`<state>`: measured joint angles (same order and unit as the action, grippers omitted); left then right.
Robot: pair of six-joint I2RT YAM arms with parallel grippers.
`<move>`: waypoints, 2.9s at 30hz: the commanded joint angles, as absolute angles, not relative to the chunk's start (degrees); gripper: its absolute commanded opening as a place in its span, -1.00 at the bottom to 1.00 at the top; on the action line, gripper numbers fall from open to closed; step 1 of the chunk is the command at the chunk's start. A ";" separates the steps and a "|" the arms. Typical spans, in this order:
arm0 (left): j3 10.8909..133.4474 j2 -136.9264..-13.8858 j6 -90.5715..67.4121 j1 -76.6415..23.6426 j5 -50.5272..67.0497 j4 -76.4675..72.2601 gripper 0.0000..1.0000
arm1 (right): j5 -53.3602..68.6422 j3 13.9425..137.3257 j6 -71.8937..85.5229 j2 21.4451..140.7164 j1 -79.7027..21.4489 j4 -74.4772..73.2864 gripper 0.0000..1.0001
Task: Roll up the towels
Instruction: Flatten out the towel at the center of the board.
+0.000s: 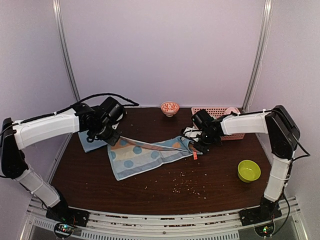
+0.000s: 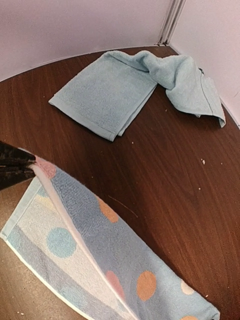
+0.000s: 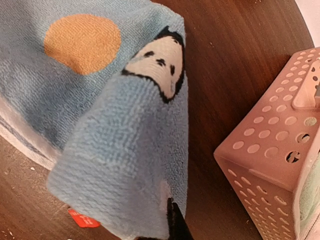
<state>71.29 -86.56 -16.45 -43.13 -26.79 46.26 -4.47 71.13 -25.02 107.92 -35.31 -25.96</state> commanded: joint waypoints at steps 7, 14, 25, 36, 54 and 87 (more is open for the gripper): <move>71.39 -77.56 -22.49 -41.76 -36.33 47.92 -1.00 | 22.98 73.74 -22.15 93.34 -31.38 -44.05 -1.00; 64.63 -68.79 -21.92 -41.54 -33.80 40.99 -1.00 | 29.27 64.39 -22.92 85.54 -27.09 -45.33 -1.00; 67.62 -87.62 -15.86 -38.95 -29.44 34.17 -1.00 | 24.63 66.81 -21.51 92.65 -19.62 -44.06 -0.28; 65.11 -89.56 -15.91 -38.90 -26.47 30.26 -1.00 | 16.67 55.90 -39.87 88.18 -39.99 -39.78 -0.53; 63.80 -90.00 -16.24 -38.83 -24.96 31.56 -1.00 | 6.27 56.13 -45.40 96.39 -54.57 -35.09 -0.45; 62.50 -89.73 -15.11 -38.78 -23.19 32.06 -1.00 | 2.63 57.63 -46.30 100.91 -56.26 -36.52 -0.90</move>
<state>63.20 -90.37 -15.90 -39.09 -23.66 33.04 5.43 59.09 -46.68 99.98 -56.01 -35.73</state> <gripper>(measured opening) 0.003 0.116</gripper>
